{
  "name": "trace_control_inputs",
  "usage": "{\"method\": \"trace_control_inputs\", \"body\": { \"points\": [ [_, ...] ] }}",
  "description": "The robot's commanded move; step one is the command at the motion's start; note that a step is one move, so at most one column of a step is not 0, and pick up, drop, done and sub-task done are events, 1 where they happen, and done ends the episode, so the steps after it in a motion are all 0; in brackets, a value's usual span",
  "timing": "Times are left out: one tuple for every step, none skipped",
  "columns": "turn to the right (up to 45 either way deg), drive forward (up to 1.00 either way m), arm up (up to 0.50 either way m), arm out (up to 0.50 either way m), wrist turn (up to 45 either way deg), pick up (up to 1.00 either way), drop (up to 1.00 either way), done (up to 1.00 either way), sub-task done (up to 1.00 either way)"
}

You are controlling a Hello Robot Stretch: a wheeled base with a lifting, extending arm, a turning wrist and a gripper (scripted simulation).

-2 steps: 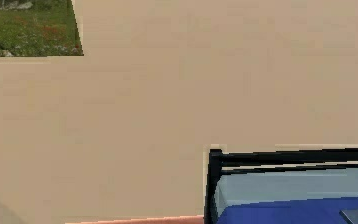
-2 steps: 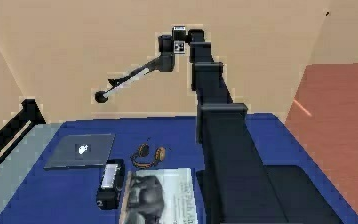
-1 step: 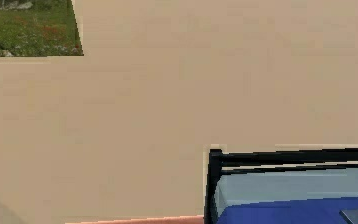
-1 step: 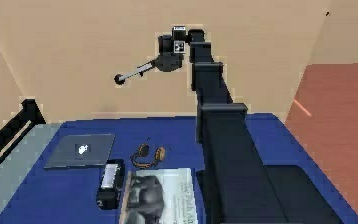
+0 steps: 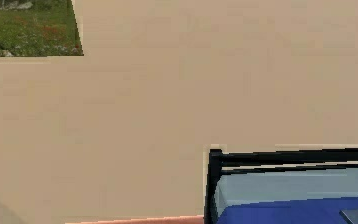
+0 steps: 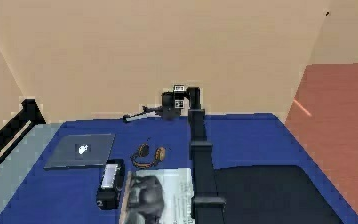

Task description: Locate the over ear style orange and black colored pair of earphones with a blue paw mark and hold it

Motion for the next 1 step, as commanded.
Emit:
{"method": "trace_control_inputs", "body": {
  "points": [
    [0.0,0.00,-0.32,0.00,0.0,0.00,0.00,0.00,0.00]
  ]
}}
